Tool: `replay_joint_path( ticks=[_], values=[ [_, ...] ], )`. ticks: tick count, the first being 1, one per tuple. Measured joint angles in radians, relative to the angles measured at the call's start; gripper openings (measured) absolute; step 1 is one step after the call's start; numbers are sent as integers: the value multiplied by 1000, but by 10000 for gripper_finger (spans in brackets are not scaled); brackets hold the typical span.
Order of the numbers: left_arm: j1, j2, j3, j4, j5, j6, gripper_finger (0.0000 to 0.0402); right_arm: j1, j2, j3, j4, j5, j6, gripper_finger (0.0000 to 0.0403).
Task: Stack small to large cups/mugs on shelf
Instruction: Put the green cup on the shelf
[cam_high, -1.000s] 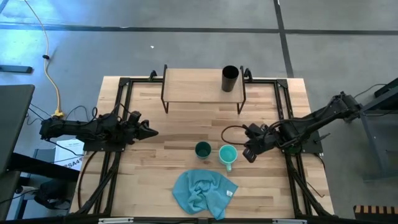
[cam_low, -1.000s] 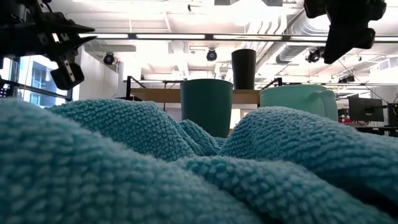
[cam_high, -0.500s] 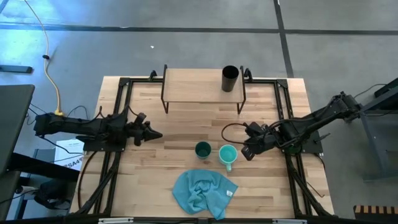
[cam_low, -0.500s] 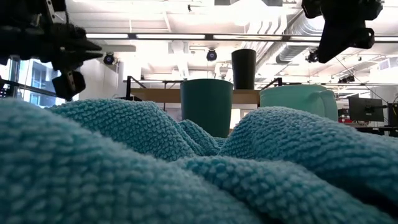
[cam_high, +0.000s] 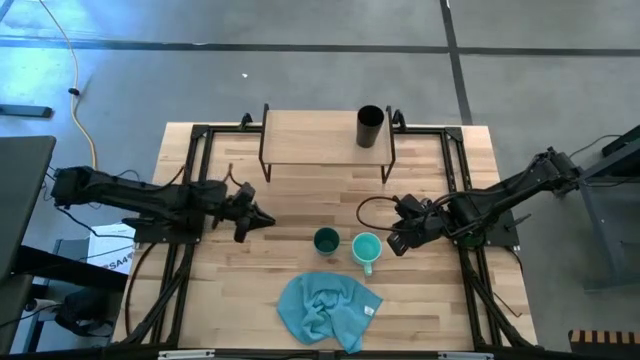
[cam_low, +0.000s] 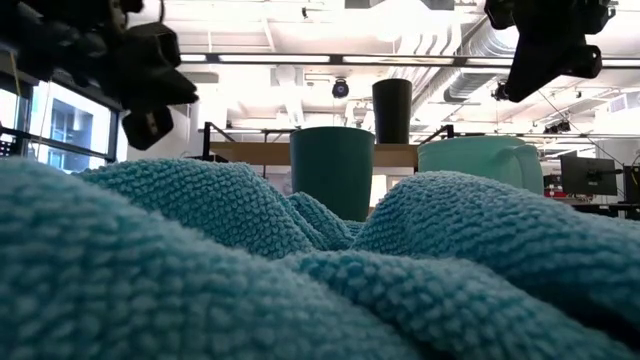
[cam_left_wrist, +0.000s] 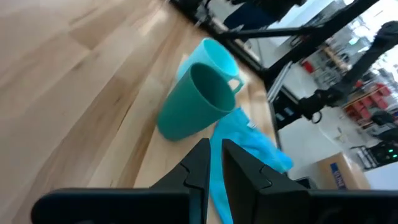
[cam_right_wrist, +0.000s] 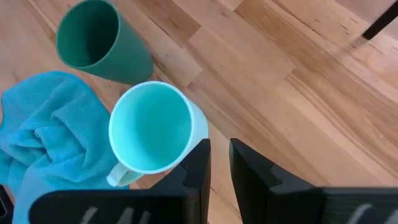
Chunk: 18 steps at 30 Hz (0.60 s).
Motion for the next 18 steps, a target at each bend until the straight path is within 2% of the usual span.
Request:
replay_joint_path(
  ticks=[7,14,18],
  values=[
    [0,158,74,85,0,4,30,0,0,0,-1,0,-3,50],
    [-7,315,203,65,-4,61,30,0,0,0,-3,0,-4,50],
    [-45,409,315,-3,-36,170,30,0,0,0,-3,0,-4,50]
  ],
)
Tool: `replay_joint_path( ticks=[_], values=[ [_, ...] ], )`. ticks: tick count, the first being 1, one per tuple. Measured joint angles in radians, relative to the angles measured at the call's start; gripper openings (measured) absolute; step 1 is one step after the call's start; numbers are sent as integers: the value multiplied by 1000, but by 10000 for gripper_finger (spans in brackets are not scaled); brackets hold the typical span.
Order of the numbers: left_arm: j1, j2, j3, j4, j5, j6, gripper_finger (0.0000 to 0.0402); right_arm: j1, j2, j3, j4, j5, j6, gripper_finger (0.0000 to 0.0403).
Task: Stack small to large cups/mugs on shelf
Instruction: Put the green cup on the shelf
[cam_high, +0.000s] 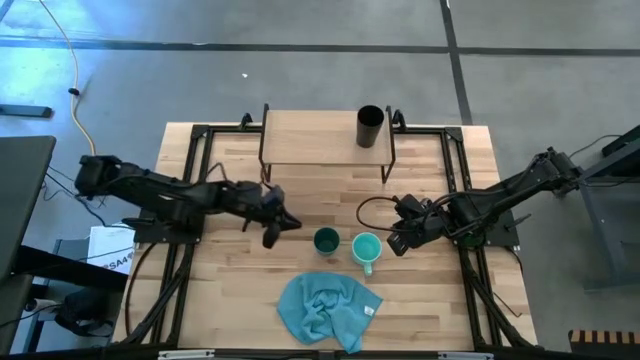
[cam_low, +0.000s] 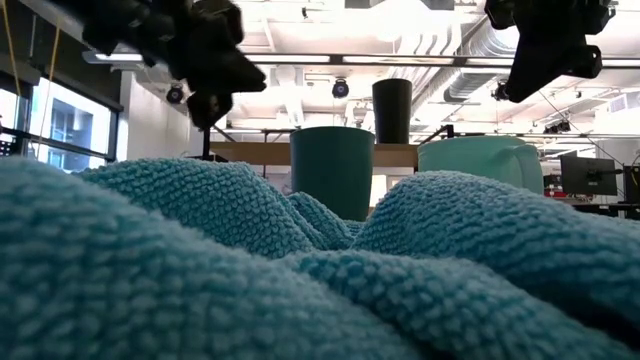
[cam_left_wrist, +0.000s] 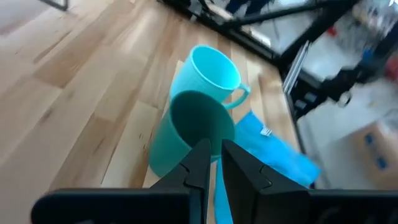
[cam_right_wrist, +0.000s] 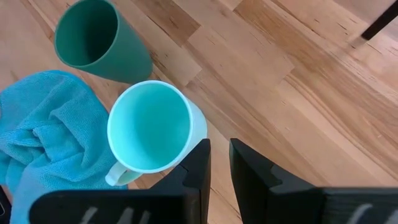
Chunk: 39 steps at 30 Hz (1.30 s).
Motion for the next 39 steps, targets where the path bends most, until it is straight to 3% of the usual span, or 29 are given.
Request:
replay_joint_path(
  ticks=[10,19,26,39],
  values=[
    [-89,199,243,-198,-161,208,30,0,0,0,0,0,3,50],
    [-106,315,386,-320,-254,242,30,0,0,0,1,0,4,50],
    [-106,372,454,-413,-264,242,31,0,0,0,3,0,4,50],
    [-106,385,463,-436,-288,238,31,1,0,0,7,0,2,50]
  ],
)
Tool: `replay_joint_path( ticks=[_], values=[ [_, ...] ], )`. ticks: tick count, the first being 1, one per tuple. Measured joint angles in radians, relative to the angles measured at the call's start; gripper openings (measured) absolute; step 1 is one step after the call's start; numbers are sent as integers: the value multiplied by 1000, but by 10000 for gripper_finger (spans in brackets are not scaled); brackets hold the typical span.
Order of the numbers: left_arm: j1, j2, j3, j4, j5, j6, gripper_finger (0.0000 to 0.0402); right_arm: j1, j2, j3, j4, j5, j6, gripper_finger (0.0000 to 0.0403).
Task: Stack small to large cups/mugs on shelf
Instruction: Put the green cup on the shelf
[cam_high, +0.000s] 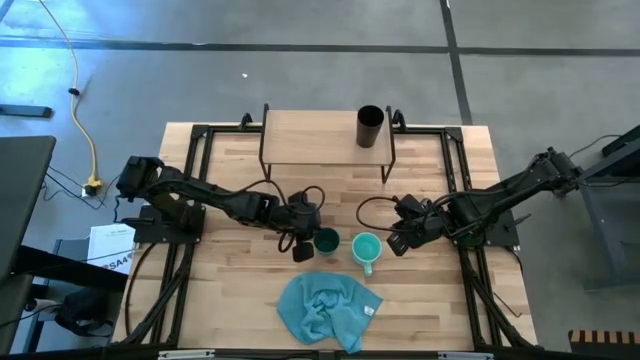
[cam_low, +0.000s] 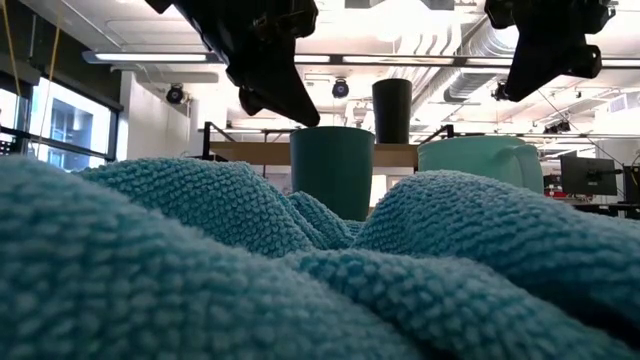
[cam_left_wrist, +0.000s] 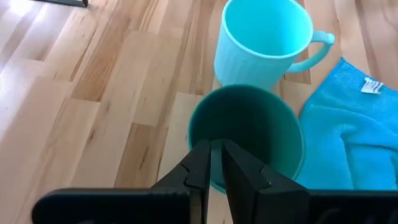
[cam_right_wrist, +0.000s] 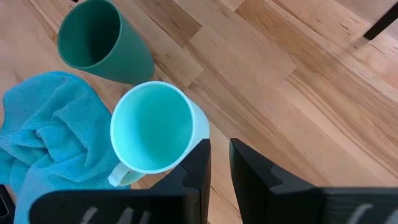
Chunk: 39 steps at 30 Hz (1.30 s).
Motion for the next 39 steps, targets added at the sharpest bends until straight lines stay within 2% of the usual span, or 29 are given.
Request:
replay_joint_path(
  ticks=[16,21,31,39],
  values=[
    [0,0,0,-10,10,-46,31,1,0,0,30,-2,-2,50],
    [0,-1,0,-11,31,-59,31,7,0,0,29,-50,-6,50],
    [0,-1,0,-11,32,-96,31,30,0,0,31,-42,2,50],
    [0,42,0,-24,54,-131,31,30,0,0,37,-42,2,50]
  ],
)
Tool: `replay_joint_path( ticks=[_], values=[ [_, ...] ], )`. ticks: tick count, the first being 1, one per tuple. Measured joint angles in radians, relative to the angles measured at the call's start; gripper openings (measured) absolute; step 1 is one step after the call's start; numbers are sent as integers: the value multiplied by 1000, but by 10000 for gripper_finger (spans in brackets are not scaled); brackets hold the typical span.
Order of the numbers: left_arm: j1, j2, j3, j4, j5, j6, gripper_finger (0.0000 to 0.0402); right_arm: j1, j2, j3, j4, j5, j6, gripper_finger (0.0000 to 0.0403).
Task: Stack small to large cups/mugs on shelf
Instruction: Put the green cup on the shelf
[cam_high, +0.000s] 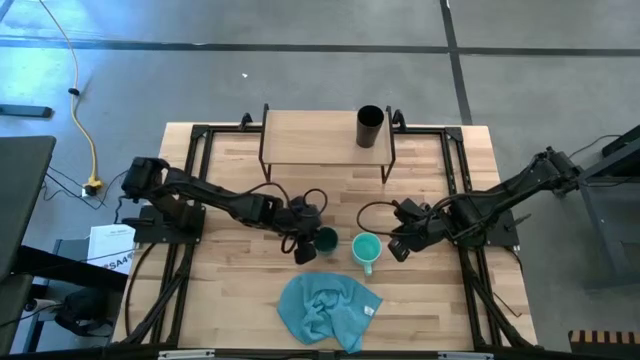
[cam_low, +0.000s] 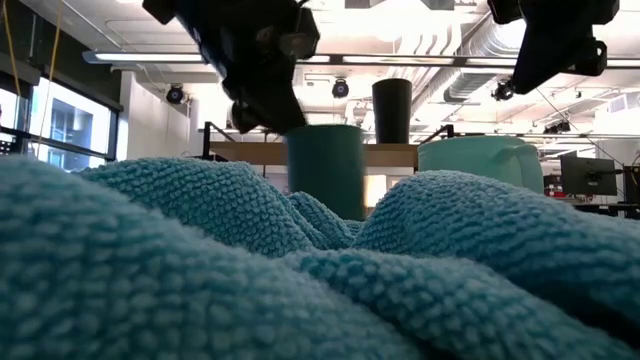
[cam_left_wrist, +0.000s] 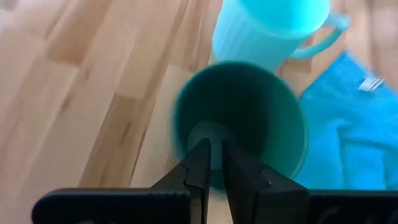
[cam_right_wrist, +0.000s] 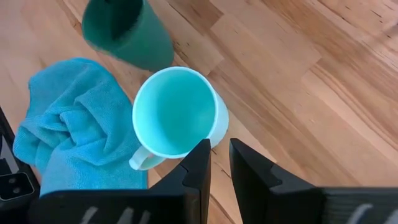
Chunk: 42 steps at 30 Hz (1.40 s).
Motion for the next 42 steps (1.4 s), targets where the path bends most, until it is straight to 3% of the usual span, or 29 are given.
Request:
replay_joint_path(
  ticks=[20,34,37,42],
  values=[
    [0,13,18,44,8,-4,31,1,0,0,9,0,0,50],
    [1,13,134,-82,-42,267,31,27,0,0,23,0,0,50],
    [9,13,134,-101,-71,280,31,37,0,0,23,11,17,50],
    [40,13,134,-100,-34,246,31,50,0,0,27,20,27,50]
  ],
)
